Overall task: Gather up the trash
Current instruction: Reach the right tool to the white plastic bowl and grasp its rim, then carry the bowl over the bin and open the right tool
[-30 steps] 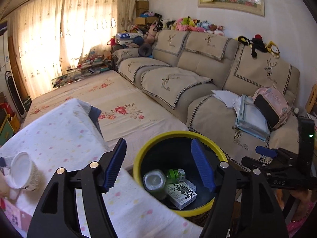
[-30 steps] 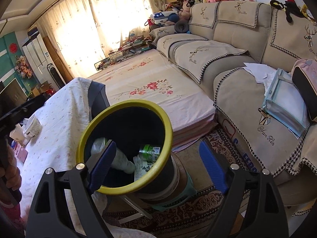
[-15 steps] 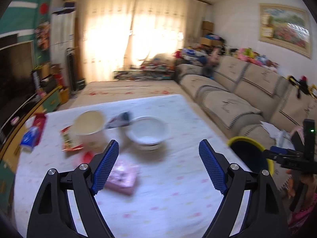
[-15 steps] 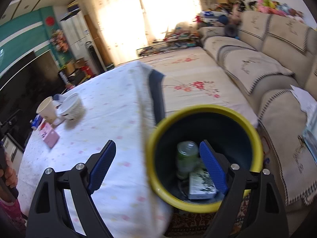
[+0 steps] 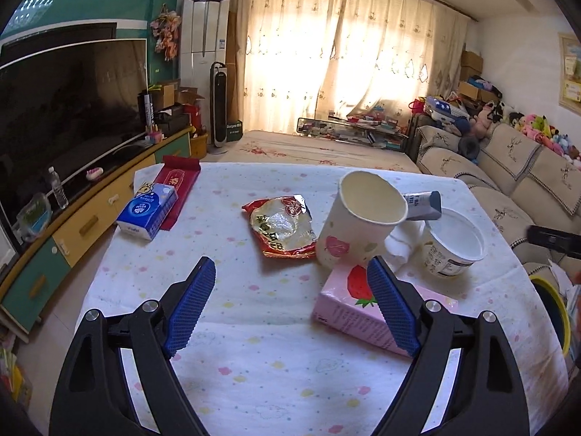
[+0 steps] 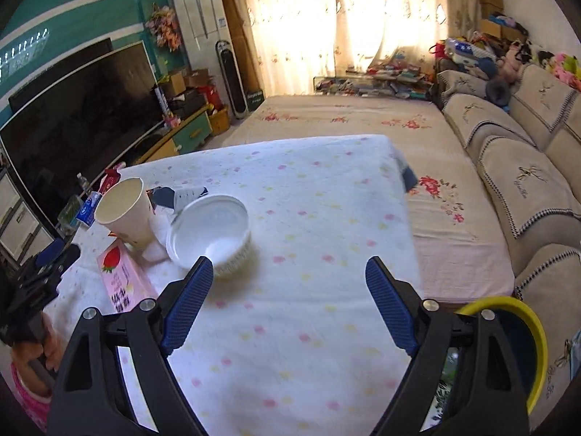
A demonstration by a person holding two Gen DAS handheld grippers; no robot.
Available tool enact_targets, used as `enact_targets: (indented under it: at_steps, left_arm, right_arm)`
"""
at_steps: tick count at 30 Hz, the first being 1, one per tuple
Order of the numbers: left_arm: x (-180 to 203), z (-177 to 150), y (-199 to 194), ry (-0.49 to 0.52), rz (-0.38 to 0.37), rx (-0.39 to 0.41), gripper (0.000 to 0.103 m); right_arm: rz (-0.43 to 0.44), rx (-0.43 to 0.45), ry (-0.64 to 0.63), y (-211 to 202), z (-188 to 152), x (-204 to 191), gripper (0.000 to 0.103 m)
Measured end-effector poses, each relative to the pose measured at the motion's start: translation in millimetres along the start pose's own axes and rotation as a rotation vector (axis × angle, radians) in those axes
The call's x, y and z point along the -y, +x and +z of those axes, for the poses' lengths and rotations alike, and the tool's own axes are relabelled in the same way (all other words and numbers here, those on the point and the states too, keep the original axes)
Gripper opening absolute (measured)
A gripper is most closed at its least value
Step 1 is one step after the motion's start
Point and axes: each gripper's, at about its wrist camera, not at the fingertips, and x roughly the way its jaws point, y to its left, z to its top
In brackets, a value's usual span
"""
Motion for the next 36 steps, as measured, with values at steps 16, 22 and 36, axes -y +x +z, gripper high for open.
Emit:
enact_targets:
  at_steps: [16,22,36]
  left_arm:
    - [9.6,-5.8,-2.7,0.02,0.014,0.006,0.086]
    - [12.3,-6.4,-4.5,0.027,0.012,0.006,0.086]
    - [12.6,-6.8,-4.7,0.037,0.004,0.01,0.086]
  right_arm:
    - [-0.025,-0.199,-0.019,108.4,14.5,-29.8,0.035]
    - [0.032,-0.181,0.019,102.6,10.3,-25.6,0.008]
    - [0.031,-0.064,0.037,26.4,-2.9,-5.0,0.007]
